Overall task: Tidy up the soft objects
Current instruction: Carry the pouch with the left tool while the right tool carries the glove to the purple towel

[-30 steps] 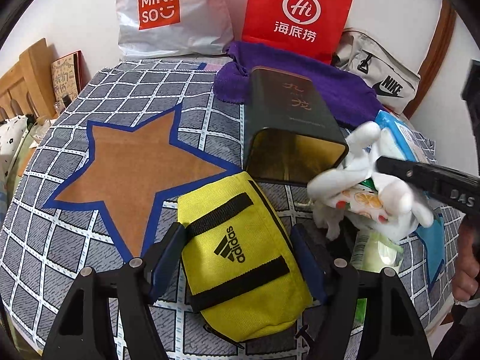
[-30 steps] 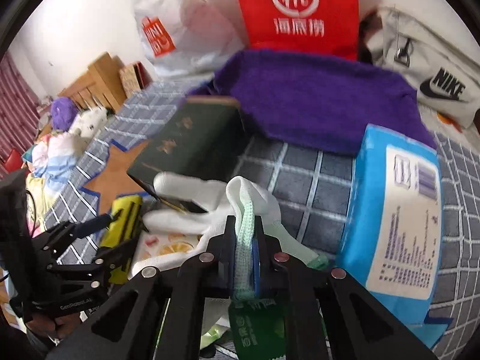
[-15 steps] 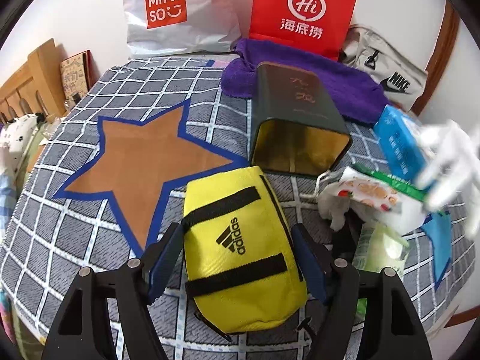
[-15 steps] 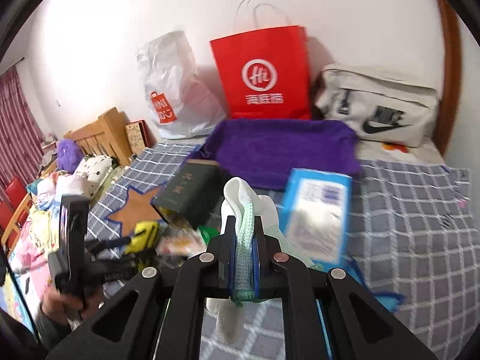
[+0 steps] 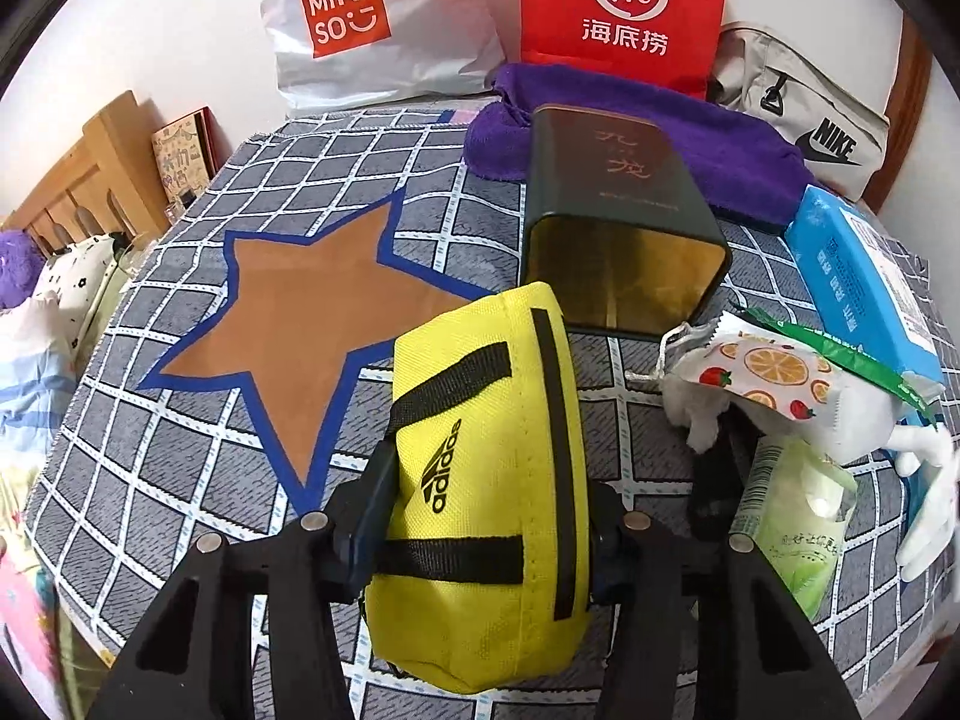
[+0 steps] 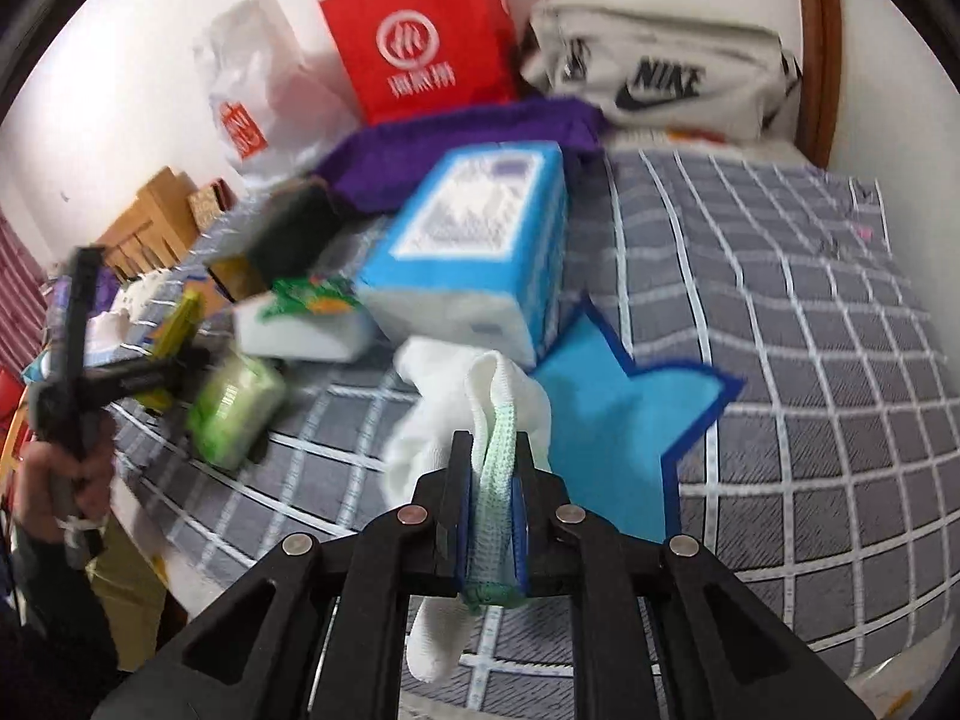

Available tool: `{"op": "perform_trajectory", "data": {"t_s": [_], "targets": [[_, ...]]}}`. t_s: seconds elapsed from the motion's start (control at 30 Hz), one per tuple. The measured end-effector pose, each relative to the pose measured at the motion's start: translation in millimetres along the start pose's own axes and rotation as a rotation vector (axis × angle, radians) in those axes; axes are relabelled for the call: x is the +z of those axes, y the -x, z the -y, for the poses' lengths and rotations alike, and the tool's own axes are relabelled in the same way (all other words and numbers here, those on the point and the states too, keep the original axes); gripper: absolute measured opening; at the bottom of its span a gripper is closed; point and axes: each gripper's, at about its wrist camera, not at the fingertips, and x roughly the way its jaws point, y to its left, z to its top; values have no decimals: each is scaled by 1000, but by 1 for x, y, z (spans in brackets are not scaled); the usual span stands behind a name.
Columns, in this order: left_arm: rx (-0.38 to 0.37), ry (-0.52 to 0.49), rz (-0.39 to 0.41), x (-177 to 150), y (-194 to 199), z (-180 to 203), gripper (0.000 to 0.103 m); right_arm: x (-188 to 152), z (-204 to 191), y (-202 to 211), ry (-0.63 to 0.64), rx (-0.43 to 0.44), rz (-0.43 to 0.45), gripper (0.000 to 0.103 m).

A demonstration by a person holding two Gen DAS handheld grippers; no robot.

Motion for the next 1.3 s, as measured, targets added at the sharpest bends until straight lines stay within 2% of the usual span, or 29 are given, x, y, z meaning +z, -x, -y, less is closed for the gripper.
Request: {"op": "perform_trajectory", "data": {"t_s": [0.03, 0.07, 0.1, 0.13, 0.3, 0.37, 0.4, 0.43, 0.47, 0.6, 0.73, 0.97, 1.3], "targets": [[-1, 3, -1, 1, 2, 0, 48, -1, 3, -4, -14, 5, -6, 28], [-3, 8, -1, 1, 4, -1, 47, -2, 7, -8, -36, 15, -9, 37], [-9, 14, -2, 2, 5, -2, 47, -2, 9, -12, -56, 24, -8, 56], [-26, 22, -8, 3, 8, -3, 47, -1, 11, -16, -73, 30, -9, 65], [-62, 18, 1, 11, 19, 1, 47, -1, 7, -31, -74, 70, -29, 64], [-67, 13, 6, 15, 22, 4, 47, -1, -1, -34, -32, 58, -12, 59], [-72, 14, 8, 16, 24, 4, 47, -1, -5, -36, -9, 57, -13, 44], [-76, 15, 10, 18, 25, 5, 47, -1, -8, -38, 7, 63, -15, 24], [-83, 15, 12, 19, 27, 6, 47, 0, -11, -40, 21, 69, -21, 17], [-91, 4, 34, 28, 38, 8, 47, 5, -21, -25, 80, 61, -18, 16], [-104, -2, 62, 38, 51, 8, 47, 19, -21, 8, 72, 131, 35, 16], [-120, 2, 77, 63, 59, 6, 47, 50, -32, 41, 86, 136, 127, 16], [-144, -27, 110, 111, 64, 21, 47, 123, -37, 28, 71, 99, 181, 16]]}}
